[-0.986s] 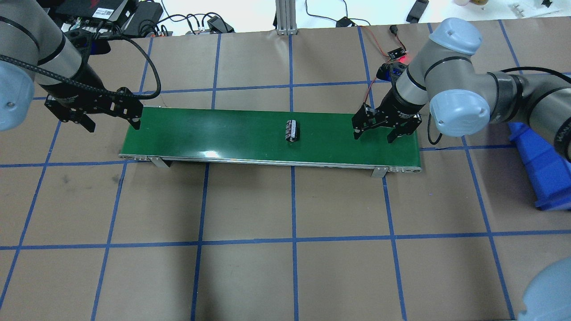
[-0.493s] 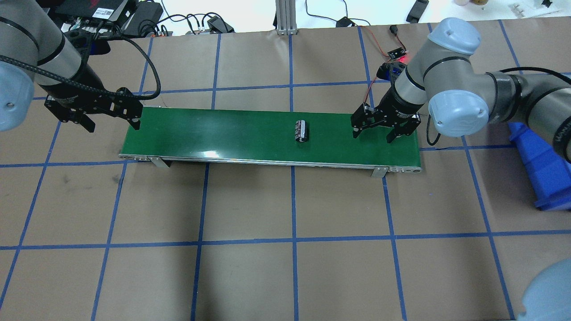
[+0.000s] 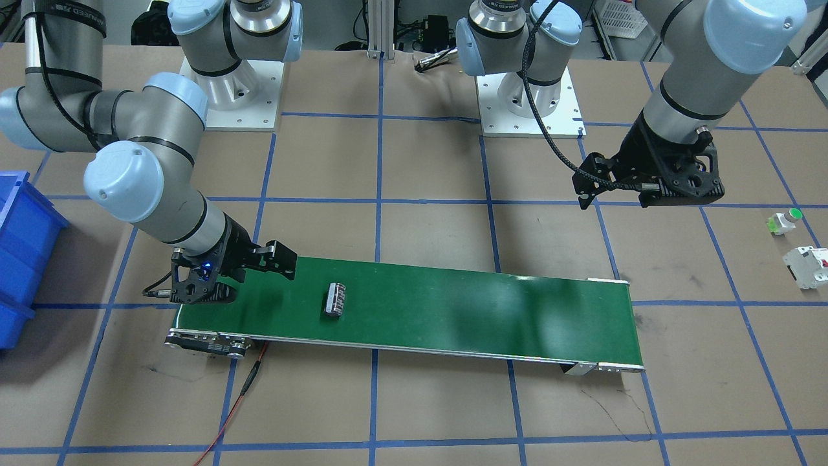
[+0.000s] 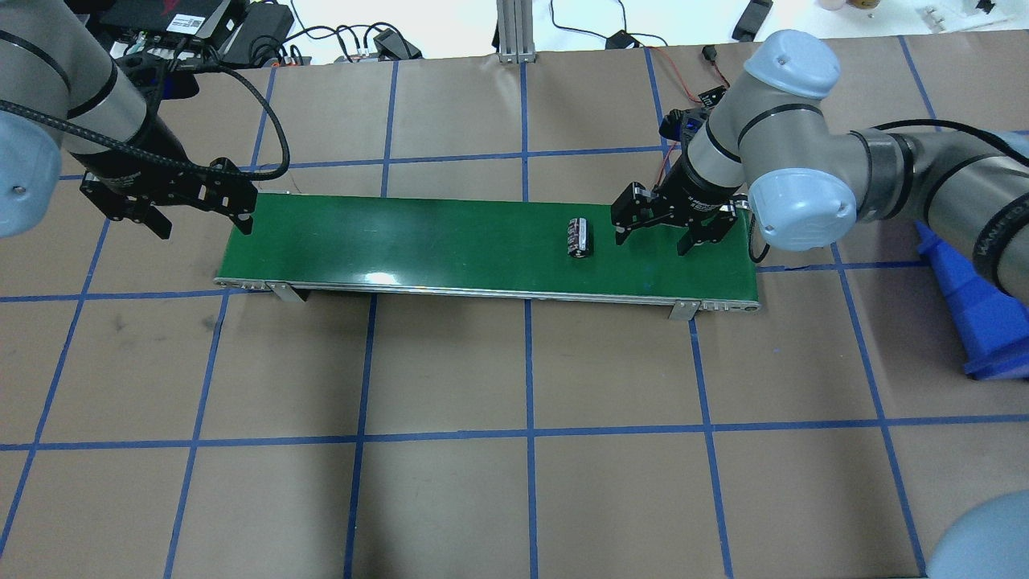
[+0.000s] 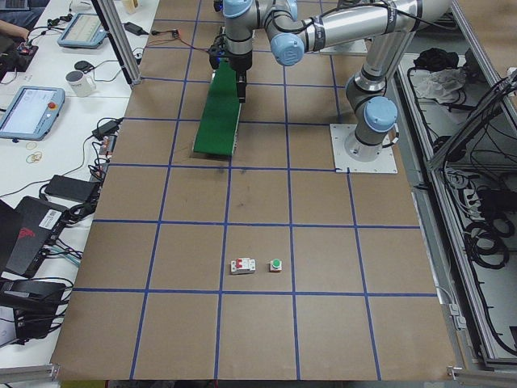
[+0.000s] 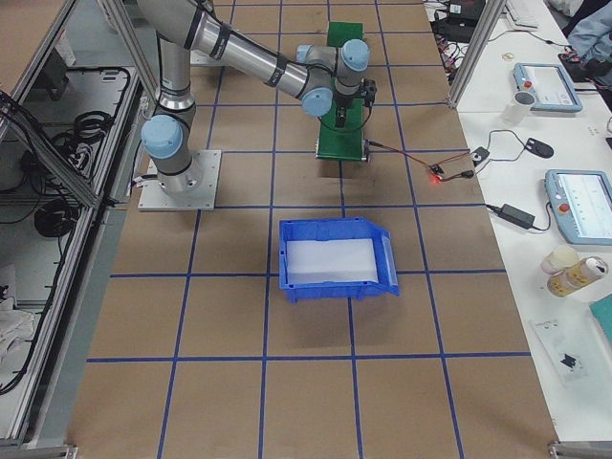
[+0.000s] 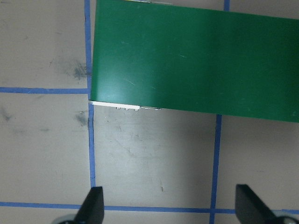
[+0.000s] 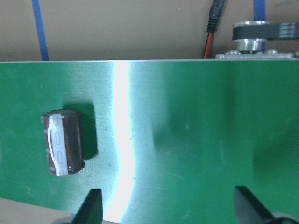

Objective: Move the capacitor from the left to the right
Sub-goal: 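Lower the right gripper over the capacitor on the belt and close it, then lift the capacitor with the right gripper and carry it into the blue bin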

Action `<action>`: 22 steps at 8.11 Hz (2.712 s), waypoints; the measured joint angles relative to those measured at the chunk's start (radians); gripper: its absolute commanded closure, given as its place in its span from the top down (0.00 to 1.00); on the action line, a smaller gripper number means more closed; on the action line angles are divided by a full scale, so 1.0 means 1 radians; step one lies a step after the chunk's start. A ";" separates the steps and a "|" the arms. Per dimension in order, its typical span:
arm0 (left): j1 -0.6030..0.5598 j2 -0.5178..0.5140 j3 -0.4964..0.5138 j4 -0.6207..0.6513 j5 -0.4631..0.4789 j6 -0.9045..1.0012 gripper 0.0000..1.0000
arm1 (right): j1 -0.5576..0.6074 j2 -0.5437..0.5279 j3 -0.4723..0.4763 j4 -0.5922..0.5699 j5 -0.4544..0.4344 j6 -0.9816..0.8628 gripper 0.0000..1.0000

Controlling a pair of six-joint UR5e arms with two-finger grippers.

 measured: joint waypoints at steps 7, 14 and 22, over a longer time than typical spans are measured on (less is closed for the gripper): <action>0.000 0.001 0.000 0.001 -0.001 0.000 1.00 | 0.025 0.027 -0.005 -0.032 -0.063 0.016 0.99; 0.000 0.008 0.000 0.001 0.000 0.001 1.00 | 0.024 0.045 -0.014 -0.025 -0.220 -0.041 0.00; 0.000 0.009 0.000 0.002 0.000 0.000 1.00 | -0.194 -0.009 -0.201 0.200 -0.366 -0.250 0.00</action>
